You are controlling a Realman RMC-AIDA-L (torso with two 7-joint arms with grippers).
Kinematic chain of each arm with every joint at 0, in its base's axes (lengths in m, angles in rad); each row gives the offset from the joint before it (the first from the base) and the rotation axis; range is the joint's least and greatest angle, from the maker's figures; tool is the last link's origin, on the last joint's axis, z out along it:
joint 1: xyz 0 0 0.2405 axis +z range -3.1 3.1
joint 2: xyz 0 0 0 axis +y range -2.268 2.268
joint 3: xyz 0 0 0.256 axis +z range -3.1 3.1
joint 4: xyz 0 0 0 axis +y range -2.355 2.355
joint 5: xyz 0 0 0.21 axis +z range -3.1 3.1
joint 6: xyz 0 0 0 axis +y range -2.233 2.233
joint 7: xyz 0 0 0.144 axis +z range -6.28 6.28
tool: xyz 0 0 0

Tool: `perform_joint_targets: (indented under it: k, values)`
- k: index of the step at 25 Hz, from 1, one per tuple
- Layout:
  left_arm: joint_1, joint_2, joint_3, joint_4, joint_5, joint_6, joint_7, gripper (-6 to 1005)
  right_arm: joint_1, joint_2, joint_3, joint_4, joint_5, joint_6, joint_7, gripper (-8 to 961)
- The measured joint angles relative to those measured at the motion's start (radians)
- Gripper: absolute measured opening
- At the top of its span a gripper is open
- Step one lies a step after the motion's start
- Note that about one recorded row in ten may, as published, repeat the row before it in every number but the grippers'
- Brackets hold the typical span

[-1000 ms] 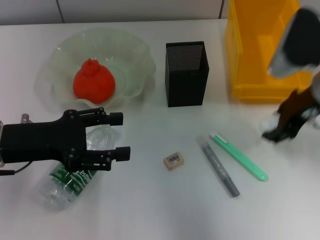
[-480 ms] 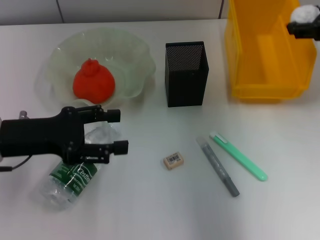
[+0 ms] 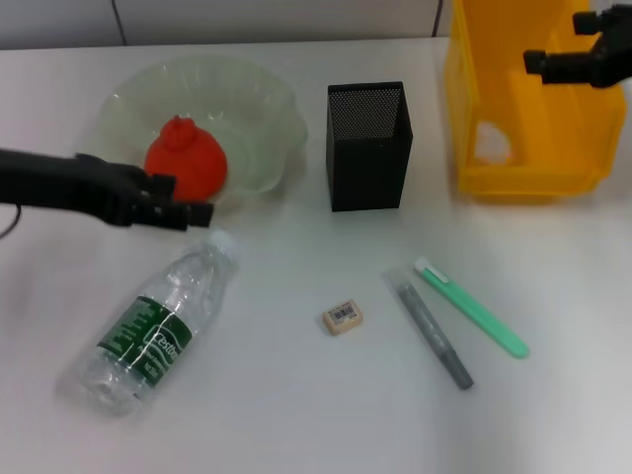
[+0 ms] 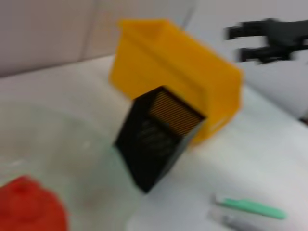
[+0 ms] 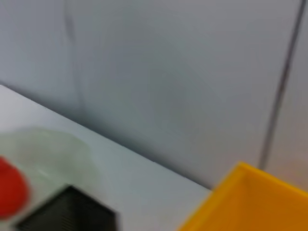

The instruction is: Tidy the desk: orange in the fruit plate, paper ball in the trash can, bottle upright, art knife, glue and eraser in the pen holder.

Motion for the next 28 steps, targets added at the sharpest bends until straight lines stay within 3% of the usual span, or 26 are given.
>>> perform_joint_targets:
  k: [3, 4, 6, 7, 8, 11, 14, 21, 28]
  values:
    - [0.000, 0.000, 0.000, 0.000, 0.000, 0.000, 0.000, 838, -0.015, -0.026, 0.085, 0.095, 0.126, -0.203, -0.152, 847]
    - [-0.011, 0.003, 0.148, 0.115, 0.094, -0.037, -0.274, 838, -0.018, -0.040, 0.107, 0.143, 0.155, -0.273, -0.203, 847]
    - [-0.021, 0.002, 0.194, 0.128, 0.143, -0.042, -0.343, 838, -0.017, -0.075, 0.150, 0.272, 0.202, -0.416, -0.330, 846]
    - [-0.033, 0.001, 0.239, 0.132, 0.185, -0.041, -0.397, 838, -0.014, -0.108, 0.174, 0.406, 0.217, -0.513, -0.454, 846]
    - [-0.037, -0.001, 0.274, 0.133, 0.204, -0.042, -0.433, 838, -0.014, -0.108, 0.174, 0.406, 0.217, -0.513, -0.454, 846]
    - [-0.043, -0.003, 0.339, 0.134, 0.236, -0.062, -0.489, 837, -0.008, -0.135, 0.180, 0.571, 0.218, -0.604, -0.615, 846]
    - [-0.052, -0.005, 0.392, 0.128, 0.270, -0.113, -0.539, 837, -0.011, -0.131, 0.173, 0.648, 0.216, -0.619, -0.709, 846]
    - [-0.052, -0.008, 0.478, 0.117, 0.327, -0.200, -0.588, 837, -0.014, -0.094, 0.166, 0.670, 0.189, -0.617, -0.744, 845]
    - [-0.054, -0.009, 0.578, 0.030, 0.346, -0.321, -0.596, 836, -0.015, -0.091, 0.166, 0.674, 0.189, -0.622, -0.744, 844]
